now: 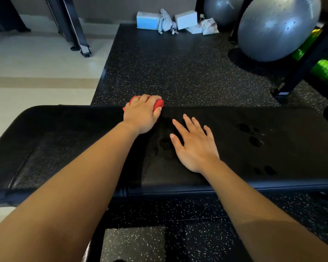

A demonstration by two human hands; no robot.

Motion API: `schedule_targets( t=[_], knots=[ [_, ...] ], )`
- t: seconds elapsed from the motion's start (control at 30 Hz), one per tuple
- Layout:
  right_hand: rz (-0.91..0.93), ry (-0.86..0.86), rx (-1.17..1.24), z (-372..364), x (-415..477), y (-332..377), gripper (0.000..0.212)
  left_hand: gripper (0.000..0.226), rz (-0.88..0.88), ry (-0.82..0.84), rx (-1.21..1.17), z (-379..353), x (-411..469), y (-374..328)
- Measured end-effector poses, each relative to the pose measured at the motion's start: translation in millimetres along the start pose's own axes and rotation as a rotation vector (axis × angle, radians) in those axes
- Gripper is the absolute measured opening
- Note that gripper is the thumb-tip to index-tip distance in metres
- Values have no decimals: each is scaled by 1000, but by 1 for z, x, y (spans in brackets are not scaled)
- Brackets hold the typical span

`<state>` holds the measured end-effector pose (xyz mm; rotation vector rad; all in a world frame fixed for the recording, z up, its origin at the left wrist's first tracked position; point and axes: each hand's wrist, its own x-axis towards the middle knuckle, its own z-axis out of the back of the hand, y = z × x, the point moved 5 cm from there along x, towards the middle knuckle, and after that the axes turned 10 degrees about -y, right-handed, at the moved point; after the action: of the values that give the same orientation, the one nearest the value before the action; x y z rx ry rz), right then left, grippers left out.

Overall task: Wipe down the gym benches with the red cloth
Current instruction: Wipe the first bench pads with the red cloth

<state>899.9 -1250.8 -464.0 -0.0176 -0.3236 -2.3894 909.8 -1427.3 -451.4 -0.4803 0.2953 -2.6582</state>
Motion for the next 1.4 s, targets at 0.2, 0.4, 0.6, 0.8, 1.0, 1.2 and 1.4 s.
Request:
schedule_targets(
  t=[0.2, 0.4, 0.6, 0.8, 1.0, 1.2, 1.4],
  knots=[
    [-3, 7, -6, 1, 0, 1, 55, 45, -67, -71, -28, 11, -35, -3],
    [-10, 1, -26, 0, 1, 0, 55, 44, -109, -109, -34, 22, -82, -10],
    [-8, -12, -16, 1, 0, 1, 55, 44, -113, -114, -21, 32, -122, -17],
    [-10, -67, 54, 6, -5, 1, 52, 44, -84, -103, 8, 38, -153, -25],
    [30, -84, 144, 15, -15, -2, 50, 51, -101, -174, -18, 41, -188, -38],
    [50, -55, 51, 21, -35, -49, 52, 48, -91, -192, 11, 38, -173, -39],
    [15, -77, 53, 20, -38, -52, 52, 41, -16, -115, 42, 29, -141, -41]
  ],
)
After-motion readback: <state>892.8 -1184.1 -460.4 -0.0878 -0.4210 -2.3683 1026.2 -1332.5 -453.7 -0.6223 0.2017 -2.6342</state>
